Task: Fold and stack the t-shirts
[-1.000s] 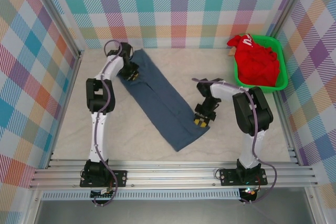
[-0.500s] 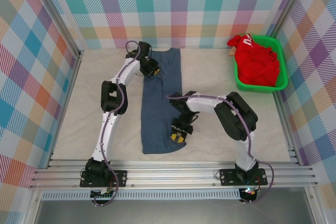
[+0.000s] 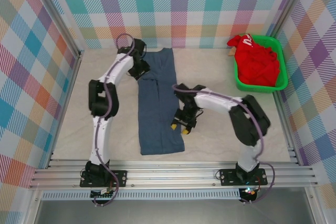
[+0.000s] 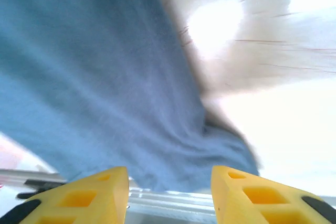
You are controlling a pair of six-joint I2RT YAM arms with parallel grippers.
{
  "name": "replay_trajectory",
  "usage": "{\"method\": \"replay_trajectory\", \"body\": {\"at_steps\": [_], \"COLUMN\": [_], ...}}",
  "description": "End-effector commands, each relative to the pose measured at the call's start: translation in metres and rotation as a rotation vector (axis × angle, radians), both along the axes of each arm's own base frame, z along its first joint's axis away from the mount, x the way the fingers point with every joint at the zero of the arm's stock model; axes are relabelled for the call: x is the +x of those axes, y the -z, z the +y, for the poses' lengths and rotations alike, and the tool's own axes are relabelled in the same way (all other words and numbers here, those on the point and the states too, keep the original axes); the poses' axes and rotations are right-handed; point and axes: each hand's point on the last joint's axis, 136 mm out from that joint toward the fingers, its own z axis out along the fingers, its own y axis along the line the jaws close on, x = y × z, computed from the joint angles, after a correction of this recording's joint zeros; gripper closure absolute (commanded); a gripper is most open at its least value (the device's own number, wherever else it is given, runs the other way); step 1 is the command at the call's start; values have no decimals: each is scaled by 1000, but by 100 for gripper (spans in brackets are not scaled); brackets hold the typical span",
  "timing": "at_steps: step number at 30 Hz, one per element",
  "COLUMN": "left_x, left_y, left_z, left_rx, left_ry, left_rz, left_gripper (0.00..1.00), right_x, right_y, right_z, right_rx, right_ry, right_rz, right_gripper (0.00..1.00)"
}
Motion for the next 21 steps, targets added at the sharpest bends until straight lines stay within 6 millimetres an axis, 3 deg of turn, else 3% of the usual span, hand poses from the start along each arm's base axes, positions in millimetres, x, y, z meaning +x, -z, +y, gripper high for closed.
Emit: {"method": "replay_trajectory", "body": {"at_steps": [1,3,8,11,14,21], "left_x": [-71,-136,-282,-340,-370,-377], "left_y": [-41,-24,15,30,42,58], "left_z": [12,9,-5,-12,-15,-32], "left_rx": [-30,-80,-224,-280,-337,-381], "left_ry": [41,47,128,162,152,147], "left_rz": [15,125,335,400,426,386], "left_gripper": [55,55,57,56,55,54], "right_x": [-4,-10,-37,-49,-62,-81], "right_y": [-16,-18,-8,6,23,43], "right_z": [-40,-44,-23,-13,-12,-9], "right_rx": [-20,35,152,172,167,133], "right_ry": [-18,-46,-127,-134,-120,-135], "right_rz": [-69,-89,-1,51,119,177], "right_gripper": [53,52,53,53,54,55]}}
